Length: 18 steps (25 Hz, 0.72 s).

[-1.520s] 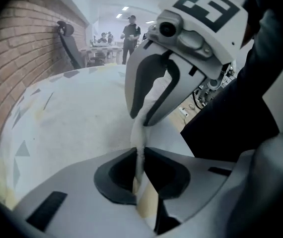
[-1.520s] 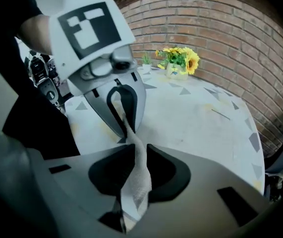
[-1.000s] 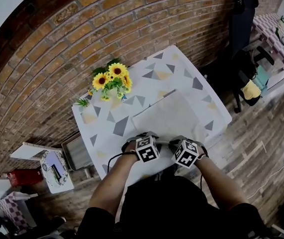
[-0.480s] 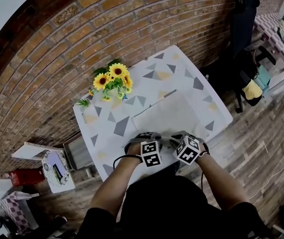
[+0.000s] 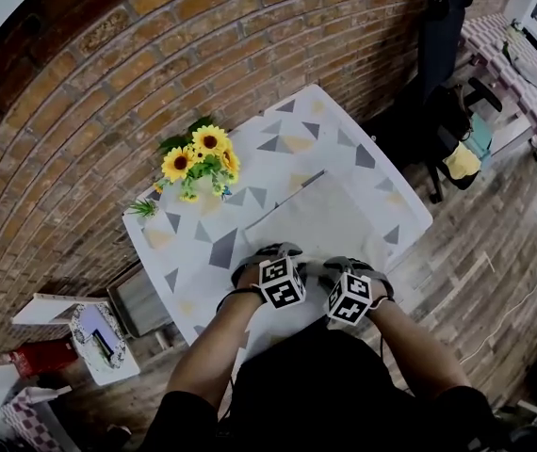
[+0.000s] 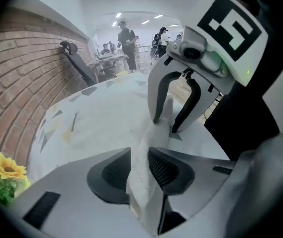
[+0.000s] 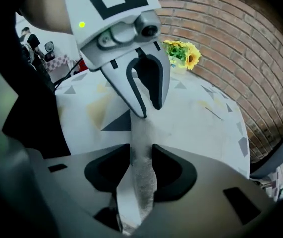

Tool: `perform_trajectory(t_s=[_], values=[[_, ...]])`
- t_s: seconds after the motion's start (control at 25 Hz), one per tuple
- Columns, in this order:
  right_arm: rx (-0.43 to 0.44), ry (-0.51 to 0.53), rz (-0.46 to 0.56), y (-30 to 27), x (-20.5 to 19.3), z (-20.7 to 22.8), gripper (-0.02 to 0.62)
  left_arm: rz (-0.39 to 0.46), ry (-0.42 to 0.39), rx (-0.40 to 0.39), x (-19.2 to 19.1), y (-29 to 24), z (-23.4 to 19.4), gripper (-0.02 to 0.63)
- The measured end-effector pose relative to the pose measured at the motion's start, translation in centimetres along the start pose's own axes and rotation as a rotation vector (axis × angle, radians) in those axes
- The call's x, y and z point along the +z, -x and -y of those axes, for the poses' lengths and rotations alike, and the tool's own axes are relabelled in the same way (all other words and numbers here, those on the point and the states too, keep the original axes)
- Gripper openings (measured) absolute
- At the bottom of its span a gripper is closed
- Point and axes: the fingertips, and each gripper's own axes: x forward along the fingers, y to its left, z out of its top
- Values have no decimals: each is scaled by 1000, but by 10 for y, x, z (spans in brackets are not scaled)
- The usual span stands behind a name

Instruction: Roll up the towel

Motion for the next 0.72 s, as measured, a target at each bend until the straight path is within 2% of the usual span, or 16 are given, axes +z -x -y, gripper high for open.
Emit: perform_trajectory(t_s=[0.16, 0.28, 0.4, 0.6, 0.72], values=[[-46, -41, -33, 1, -2, 17, 158, 50, -49, -26, 5, 11, 7, 129], [-73, -65, -30, 4, 1, 31, 140, 55, -116, -48, 8, 13, 17, 166], [-90, -64, -21, 6, 5, 47, 123, 35, -142, -15, 9, 9, 10, 172], [-80, -42, 41, 13, 12, 58, 121, -19, -52, 38, 3, -3, -13, 169], [-22, -26, 81, 17, 16, 50, 145, -34, 38, 62, 0, -7, -29, 169]])
